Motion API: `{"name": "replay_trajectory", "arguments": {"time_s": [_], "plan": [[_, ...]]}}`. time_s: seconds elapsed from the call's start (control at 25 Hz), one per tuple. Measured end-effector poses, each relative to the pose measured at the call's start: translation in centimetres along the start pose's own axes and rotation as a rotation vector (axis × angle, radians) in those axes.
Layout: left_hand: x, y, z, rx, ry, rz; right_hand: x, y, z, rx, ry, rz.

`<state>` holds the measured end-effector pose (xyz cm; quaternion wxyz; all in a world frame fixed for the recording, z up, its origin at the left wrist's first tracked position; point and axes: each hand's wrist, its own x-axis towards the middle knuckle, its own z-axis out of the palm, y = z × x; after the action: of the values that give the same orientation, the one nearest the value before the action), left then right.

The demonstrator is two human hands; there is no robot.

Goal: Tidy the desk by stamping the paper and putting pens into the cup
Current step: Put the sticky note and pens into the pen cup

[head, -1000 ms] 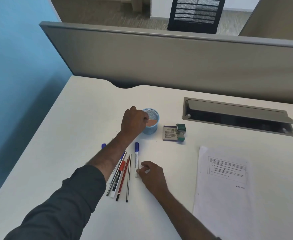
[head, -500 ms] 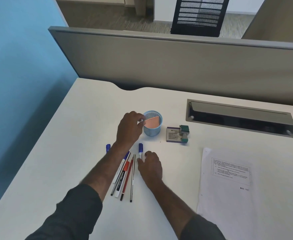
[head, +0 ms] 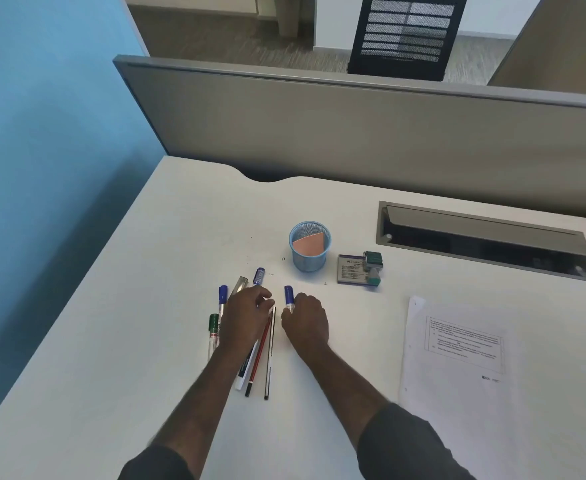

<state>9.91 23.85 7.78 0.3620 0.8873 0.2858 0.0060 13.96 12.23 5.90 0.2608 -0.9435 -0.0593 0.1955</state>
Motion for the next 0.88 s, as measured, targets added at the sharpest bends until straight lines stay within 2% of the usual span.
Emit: {"name": "replay_trajectory", "arguments": {"time_s": [0.48, 0.64, 0.72, 0.88], "plan": [[0.9, 3.6, -1.3, -0.331, -0.016, 0.082, -2.1, -0.1, -3.5, 0.238, 0.177, -0.198], [1.5, 4.5, -3.2, -0.347, 0.072, 0.076, -1.6, 0.7, -2.8, 0.541, 0.031, -0.012], [2.0, 5.3, -4.5, -0.365, 0.119, 0.108, -2.2, 1.5, -1.9, 0.505, -0.012, 0.043], [3.3, 7.8, -6.7, -0.384, 0.263, 0.230, -3.6, 2.1, 0.0, 0.388, -0.076, 0.040]]}}
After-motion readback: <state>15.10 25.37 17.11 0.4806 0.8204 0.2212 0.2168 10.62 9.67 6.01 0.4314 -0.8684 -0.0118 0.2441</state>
